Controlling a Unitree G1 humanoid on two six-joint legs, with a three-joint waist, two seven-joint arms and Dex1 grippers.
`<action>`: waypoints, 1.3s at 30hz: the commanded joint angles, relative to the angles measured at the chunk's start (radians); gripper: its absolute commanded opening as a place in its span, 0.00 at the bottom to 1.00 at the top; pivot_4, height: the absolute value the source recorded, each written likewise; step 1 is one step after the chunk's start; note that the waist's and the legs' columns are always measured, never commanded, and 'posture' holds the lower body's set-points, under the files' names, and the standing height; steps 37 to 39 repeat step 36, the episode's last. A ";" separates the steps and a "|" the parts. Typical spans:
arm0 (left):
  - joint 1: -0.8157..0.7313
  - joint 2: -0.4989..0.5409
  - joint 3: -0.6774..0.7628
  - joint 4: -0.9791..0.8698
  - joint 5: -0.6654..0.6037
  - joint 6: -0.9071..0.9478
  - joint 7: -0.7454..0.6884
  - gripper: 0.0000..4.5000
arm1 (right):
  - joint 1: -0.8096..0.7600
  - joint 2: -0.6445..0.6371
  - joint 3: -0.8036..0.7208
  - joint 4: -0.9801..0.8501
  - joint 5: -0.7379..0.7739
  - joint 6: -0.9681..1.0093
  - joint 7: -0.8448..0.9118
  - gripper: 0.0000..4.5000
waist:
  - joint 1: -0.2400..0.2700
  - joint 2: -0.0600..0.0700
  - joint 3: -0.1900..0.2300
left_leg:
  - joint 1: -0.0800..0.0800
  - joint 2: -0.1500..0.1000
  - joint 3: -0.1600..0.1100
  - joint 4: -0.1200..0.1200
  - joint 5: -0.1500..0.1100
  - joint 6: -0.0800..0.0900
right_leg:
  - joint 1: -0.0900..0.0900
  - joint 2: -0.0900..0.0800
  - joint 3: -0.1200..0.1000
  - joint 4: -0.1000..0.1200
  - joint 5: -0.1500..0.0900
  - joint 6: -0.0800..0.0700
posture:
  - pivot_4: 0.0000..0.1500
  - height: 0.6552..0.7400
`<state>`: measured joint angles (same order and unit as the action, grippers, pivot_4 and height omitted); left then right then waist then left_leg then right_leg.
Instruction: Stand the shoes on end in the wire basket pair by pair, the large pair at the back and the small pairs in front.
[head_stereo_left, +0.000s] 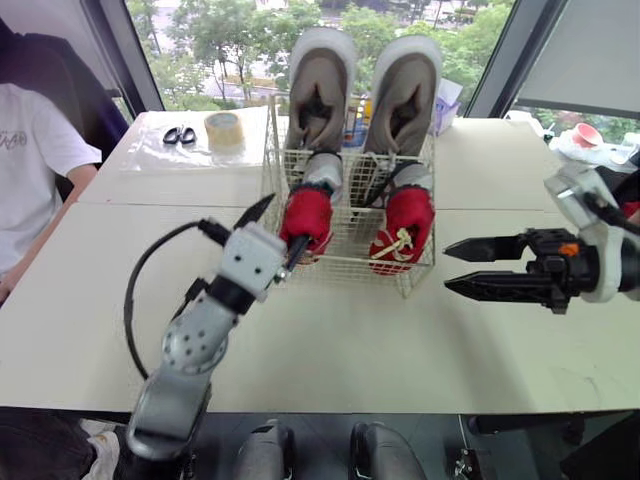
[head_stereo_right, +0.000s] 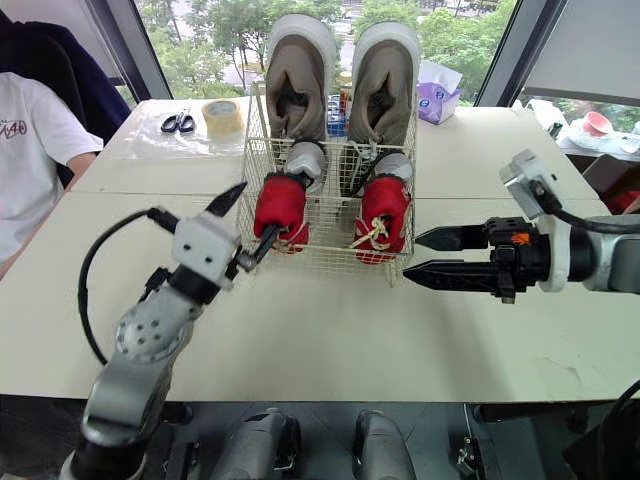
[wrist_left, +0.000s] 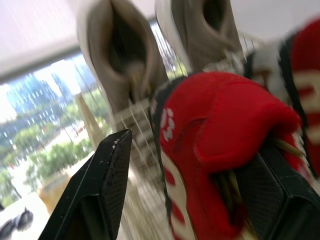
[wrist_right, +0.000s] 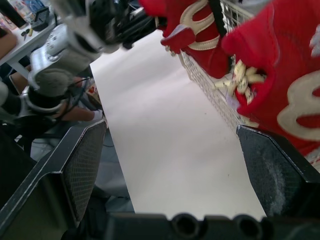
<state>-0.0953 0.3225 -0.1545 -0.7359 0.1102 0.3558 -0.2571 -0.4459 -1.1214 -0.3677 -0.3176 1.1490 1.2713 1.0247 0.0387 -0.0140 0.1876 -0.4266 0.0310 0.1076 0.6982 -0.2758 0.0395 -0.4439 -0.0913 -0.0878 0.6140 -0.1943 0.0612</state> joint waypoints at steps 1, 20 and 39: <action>-0.001 0.037 0.116 -0.101 0.014 0.061 -0.006 0.71 | 0.019 -0.025 -0.020 -0.003 -0.014 -0.038 0.028 1.00 | 0.003 0.000 0.000 | 0.000 0.000 0.000 0.000 0.000 0.000 | 0.000 0.000 0.000 0.000 0.000 0.000 | 1.00 1.00; 0.030 0.019 0.520 -0.114 -0.126 0.524 0.007 0.71 | 0.240 0.003 -0.014 -0.054 -0.063 -0.109 0.025 1.00 | 0.003 0.000 0.000 | 0.000 0.000 -0.002 0.001 0.000 0.000 | 0.001 0.000 0.000 -0.001 -0.001 0.000 | 1.00 1.00; 0.201 0.025 0.634 -0.100 -0.460 0.593 -0.159 0.71 | 0.289 0.055 -0.001 -0.065 -0.074 -0.158 -0.011 1.00 | 0.000 0.001 0.000 | 0.000 -0.001 -0.002 0.000 -0.001 -0.001 | 0.001 -0.001 0.000 -0.002 -0.001 0.000 | 1.00 1.00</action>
